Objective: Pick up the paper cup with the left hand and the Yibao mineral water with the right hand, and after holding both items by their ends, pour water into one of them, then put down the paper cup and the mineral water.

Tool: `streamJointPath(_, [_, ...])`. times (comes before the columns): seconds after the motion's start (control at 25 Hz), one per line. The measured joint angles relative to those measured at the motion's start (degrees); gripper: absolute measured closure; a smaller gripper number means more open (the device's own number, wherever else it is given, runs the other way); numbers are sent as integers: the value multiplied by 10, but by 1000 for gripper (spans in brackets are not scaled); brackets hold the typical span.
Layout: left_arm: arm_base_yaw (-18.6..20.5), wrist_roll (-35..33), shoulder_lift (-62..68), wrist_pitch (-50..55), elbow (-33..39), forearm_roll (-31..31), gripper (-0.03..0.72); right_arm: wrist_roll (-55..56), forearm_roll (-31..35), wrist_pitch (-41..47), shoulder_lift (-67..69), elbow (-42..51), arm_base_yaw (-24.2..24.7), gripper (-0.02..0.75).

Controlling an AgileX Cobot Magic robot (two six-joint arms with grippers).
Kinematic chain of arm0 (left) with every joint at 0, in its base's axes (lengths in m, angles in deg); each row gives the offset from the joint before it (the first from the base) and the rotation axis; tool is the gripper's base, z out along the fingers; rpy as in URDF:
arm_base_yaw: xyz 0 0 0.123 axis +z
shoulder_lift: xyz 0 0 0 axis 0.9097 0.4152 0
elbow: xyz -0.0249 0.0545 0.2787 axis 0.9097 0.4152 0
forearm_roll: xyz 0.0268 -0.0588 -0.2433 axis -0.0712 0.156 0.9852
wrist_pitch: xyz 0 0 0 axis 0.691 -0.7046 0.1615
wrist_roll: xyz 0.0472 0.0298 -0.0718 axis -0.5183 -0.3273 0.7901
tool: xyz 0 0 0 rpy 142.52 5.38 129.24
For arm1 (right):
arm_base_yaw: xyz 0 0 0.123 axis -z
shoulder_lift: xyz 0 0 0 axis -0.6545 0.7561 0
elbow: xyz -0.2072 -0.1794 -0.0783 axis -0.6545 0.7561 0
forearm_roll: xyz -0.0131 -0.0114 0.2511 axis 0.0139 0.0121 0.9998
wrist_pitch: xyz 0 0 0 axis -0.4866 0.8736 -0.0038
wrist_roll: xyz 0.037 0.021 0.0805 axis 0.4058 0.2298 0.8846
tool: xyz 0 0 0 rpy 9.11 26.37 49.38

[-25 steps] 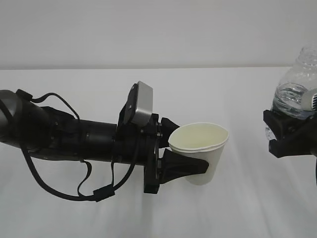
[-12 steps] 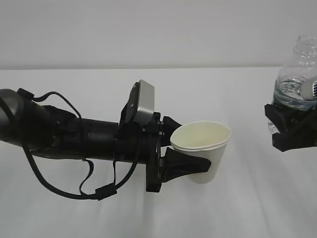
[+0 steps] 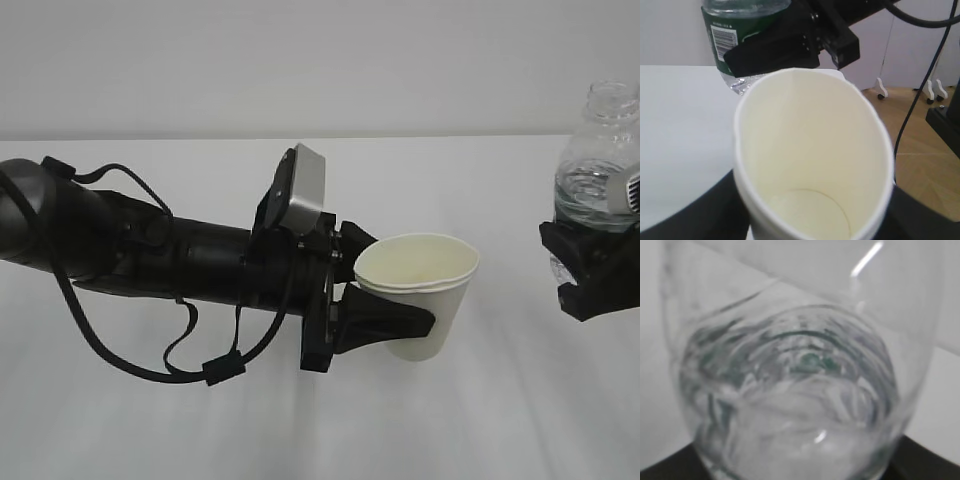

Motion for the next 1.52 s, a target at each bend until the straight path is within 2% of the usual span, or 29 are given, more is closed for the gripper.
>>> streamJointPath(0.2, [-2,3,0,3,0,-3,258,-25,0,23,-39,0,0,325])
streamJointPath(0.44, [-40,7,0,32,-17,-20,258,-41,0,61,-72,0,0,326])
streamJointPath(0.56, [-47,7,0,37,-19,-20,258,-51,0,73,-73,0,0,326])
streamJointPath(1.12, [-47,14,0,45,-25,-15,265,-98,-1,88,-73,0,0,326])
streamJointPath(1.52, [-47,65,0,69,-25,-32,267,-148,-1,100,-73,0,0,326])
